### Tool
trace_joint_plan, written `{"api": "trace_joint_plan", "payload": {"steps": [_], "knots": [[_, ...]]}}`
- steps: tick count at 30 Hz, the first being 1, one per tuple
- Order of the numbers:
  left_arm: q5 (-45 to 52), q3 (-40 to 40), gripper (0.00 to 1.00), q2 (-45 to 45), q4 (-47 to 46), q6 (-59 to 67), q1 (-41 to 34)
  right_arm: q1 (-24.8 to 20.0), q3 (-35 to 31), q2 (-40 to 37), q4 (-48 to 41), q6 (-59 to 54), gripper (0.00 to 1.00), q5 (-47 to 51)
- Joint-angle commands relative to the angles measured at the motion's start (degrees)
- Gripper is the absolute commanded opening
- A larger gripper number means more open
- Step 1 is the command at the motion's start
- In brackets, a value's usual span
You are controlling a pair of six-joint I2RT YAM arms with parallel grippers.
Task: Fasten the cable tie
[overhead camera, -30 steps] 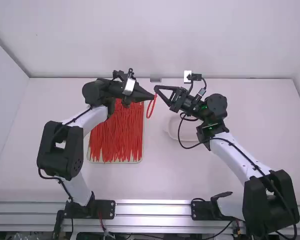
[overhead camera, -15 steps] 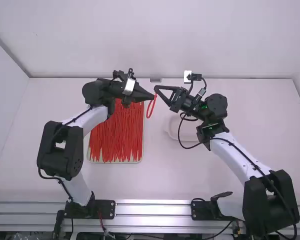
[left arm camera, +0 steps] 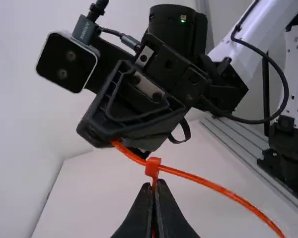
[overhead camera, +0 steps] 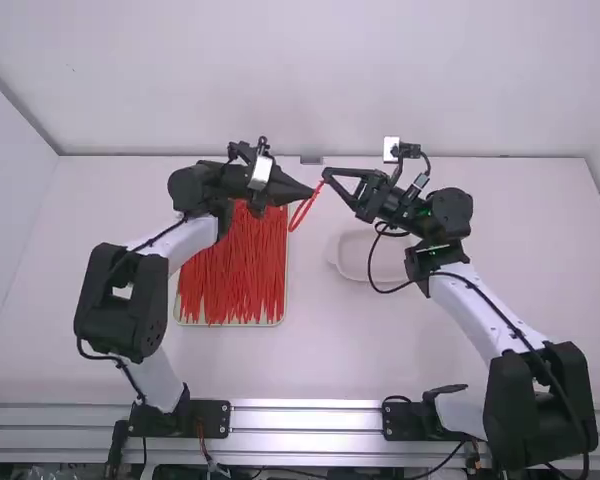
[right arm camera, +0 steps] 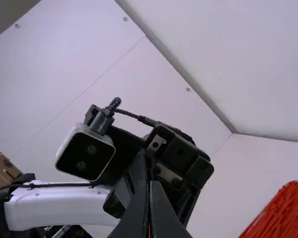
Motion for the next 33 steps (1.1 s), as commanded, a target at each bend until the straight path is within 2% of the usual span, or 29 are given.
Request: {"api": "trace_joint_plan", "payload": {"steps": [1, 33], "knots": [[3.1, -1.5, 0.01, -1.6, 0.4, -0.2, 0.3, -2.3, 1.7, -0.6, 1.5, 0.6, 0.00, 3.3], [3.0, -12.7, 0.02, -1.6, 0.3, 6.6, 0.2, -5.8, 11.6, -0.6, -2.1, 0.4, 0.00, 2.3]]}}
